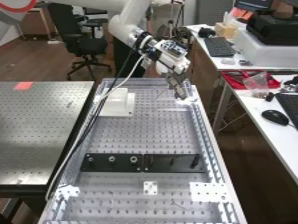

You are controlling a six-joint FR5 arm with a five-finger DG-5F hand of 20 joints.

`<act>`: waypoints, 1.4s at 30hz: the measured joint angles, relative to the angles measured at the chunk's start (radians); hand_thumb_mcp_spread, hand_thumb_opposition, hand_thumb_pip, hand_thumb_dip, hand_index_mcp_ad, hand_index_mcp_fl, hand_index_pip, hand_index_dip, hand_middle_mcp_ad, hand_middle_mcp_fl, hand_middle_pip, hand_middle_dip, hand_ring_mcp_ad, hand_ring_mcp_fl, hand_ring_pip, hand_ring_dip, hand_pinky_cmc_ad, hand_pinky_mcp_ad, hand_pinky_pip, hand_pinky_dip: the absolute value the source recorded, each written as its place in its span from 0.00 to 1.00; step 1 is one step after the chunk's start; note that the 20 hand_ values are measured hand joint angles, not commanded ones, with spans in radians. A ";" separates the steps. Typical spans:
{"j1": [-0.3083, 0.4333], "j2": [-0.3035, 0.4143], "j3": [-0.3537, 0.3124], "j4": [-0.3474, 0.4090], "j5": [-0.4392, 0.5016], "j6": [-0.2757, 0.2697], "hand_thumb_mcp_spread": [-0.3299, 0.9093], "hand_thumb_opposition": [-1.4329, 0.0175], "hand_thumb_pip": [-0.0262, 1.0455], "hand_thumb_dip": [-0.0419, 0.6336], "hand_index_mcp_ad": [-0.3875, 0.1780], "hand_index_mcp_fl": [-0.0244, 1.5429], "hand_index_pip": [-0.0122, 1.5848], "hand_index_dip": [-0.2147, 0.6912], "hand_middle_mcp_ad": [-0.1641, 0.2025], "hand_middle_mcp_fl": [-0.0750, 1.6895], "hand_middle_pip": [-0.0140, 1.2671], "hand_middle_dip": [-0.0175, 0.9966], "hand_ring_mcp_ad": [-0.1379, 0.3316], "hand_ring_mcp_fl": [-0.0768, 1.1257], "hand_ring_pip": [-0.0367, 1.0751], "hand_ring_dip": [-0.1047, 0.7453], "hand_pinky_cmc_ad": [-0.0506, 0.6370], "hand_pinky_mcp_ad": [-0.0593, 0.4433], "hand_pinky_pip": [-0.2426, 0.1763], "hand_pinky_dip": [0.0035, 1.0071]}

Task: Grab the chopstick and place it in the clear container

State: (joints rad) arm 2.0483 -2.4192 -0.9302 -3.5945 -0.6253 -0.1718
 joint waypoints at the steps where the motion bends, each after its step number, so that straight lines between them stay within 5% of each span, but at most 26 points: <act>1: 0.000 -0.002 0.002 -0.003 -0.001 0.000 0.74 0.23 0.56 0.45 0.49 0.71 0.49 0.34 0.56 0.74 0.42 0.63 0.30 0.86 0.10 0.63 0.64 0.67 0.67 0.18; 16: -0.004 -0.017 0.021 -0.048 -0.026 0.010 0.73 0.23 0.56 0.45 0.51 0.71 0.50 0.34 0.57 0.74 0.43 0.63 0.30 0.87 0.10 0.63 0.63 0.68 0.67 0.18; 24: -0.004 -0.009 -0.001 -0.044 -0.030 0.023 0.72 0.22 0.56 0.45 0.65 0.70 0.53 0.33 0.55 0.74 0.44 0.63 0.30 0.83 0.10 0.63 0.63 0.70 0.67 0.20; 34: -0.003 0.003 -0.025 -0.041 -0.040 0.045 0.67 0.20 0.57 0.45 0.69 0.65 0.58 0.34 0.55 0.70 0.49 0.62 0.30 0.79 0.10 0.63 0.63 0.71 0.63 0.29; 42: -0.004 0.006 -0.028 -0.048 -0.059 0.058 0.62 0.30 0.77 0.51 0.66 0.57 0.57 0.31 0.56 0.59 0.44 0.59 0.30 0.69 0.08 0.63 0.64 0.71 0.55 0.36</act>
State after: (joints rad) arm 2.0447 -2.4137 -0.9583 -3.6423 -0.6841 -0.1141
